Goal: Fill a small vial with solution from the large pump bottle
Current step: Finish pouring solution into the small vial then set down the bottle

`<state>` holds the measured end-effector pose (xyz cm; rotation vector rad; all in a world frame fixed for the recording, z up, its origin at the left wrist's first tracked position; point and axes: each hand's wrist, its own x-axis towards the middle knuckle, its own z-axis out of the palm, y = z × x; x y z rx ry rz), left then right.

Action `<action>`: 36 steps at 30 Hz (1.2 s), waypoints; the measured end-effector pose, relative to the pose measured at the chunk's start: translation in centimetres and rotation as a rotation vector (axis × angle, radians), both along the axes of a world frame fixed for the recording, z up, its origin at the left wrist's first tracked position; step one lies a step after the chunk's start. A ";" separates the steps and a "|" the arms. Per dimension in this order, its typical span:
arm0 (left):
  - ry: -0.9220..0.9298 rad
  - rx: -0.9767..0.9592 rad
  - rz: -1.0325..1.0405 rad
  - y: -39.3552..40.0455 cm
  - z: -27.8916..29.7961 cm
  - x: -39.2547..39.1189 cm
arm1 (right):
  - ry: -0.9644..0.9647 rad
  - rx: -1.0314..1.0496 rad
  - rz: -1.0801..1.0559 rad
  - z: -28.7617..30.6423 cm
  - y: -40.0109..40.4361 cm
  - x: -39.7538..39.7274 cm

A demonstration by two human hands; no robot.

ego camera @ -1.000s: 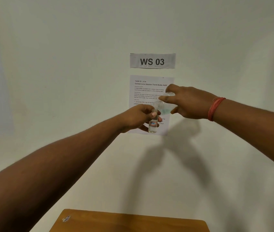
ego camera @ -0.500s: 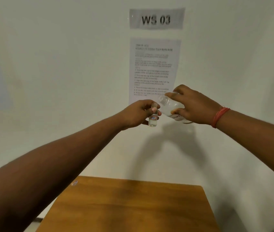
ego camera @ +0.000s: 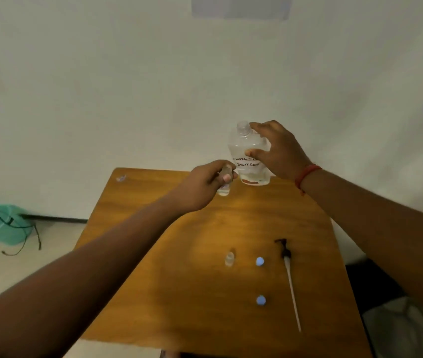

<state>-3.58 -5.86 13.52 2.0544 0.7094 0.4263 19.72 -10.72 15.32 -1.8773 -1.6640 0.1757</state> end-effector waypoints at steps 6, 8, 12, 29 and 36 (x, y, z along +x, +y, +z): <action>0.076 -0.084 -0.015 -4.4 -9.2 -2.4 | 0.125 -0.113 -0.011 -7.7 -0.3 -2.5; 0.097 -0.136 -0.029 -5.9 -11.9 -3.0 | 0.148 -0.144 -0.018 -9.9 -0.3 -3.3; 0.152 -0.191 -0.043 -8.7 -16.3 -3.9 | 0.167 -0.201 -0.028 -13.2 -0.3 -4.2; 0.340 -0.276 -0.110 -14.7 -25.9 -5.4 | 0.251 -0.260 -0.035 -18.7 -1.5 -4.4; 0.311 -0.307 -0.089 -15.0 -27.3 -5.6 | 0.301 -0.281 -0.016 -19.5 -2.1 -3.9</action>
